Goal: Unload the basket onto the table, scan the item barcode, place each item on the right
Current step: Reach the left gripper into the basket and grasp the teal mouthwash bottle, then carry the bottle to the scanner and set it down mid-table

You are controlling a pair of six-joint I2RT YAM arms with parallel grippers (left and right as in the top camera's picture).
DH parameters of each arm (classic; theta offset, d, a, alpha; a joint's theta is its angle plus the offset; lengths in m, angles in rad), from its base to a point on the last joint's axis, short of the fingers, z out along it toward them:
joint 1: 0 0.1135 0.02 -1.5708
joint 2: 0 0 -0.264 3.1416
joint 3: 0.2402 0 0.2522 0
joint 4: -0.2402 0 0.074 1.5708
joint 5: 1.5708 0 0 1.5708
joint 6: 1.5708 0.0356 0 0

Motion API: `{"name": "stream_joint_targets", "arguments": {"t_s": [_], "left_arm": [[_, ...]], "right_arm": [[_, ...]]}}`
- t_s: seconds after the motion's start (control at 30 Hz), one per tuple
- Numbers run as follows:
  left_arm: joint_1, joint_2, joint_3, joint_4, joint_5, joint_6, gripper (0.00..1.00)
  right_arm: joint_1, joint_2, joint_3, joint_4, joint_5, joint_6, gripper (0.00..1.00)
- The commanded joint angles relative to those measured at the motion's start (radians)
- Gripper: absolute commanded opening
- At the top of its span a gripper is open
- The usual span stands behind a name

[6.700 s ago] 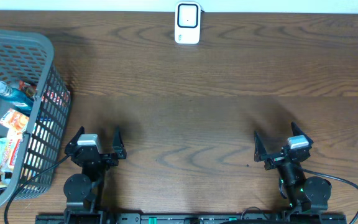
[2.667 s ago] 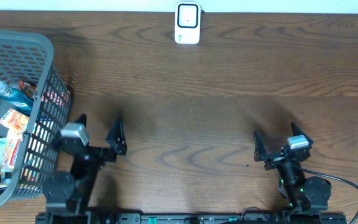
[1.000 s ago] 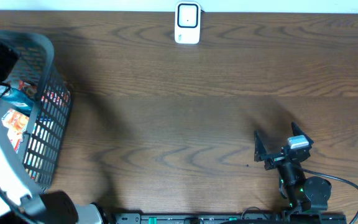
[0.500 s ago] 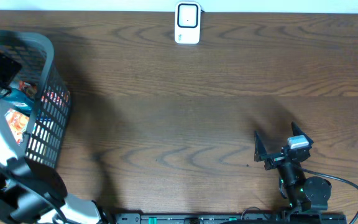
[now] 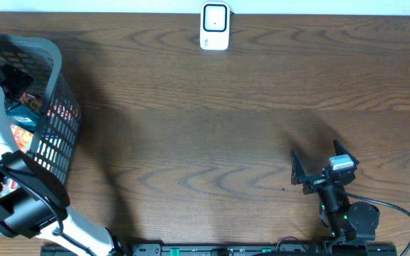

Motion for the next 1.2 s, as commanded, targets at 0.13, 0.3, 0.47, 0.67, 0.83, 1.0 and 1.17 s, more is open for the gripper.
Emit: {"name": "stream_joint_targets", "arguments": {"t_s": [0.13,0.3,0.47,0.67,0.83,1.0,1.17], "left_arm": [[0.000,0.080,-0.009,-0.010,-0.020,0.005,0.87],[0.000,0.075,-0.008,-0.005,-0.020,0.005,0.52],[0.000,0.032,-0.007,-0.005,-0.020,0.005,0.36],[0.000,-0.113,0.002,-0.005,-0.020,0.005,0.35],[0.003,-0.294,0.004,0.003,-0.020,-0.003,0.36],[0.003,-0.493,0.004,0.004,-0.007,-0.088,0.36],[-0.006,-0.653,0.004,0.003,0.230,-0.108,0.35]], "right_arm": [[0.008,-0.005,-0.005,0.001,0.002,0.017,0.99],[0.008,-0.005,-0.005,0.001,0.002,0.017,0.99],[0.008,-0.005,-0.005,0.001,0.002,0.017,0.99],[0.008,-0.005,-0.005,0.001,0.002,0.017,0.99],[0.008,-0.005,-0.005,0.001,0.002,0.017,0.99],[0.008,-0.005,-0.005,0.001,0.002,0.017,0.99],[0.008,-0.005,-0.005,0.001,0.002,0.017,0.99]]}}
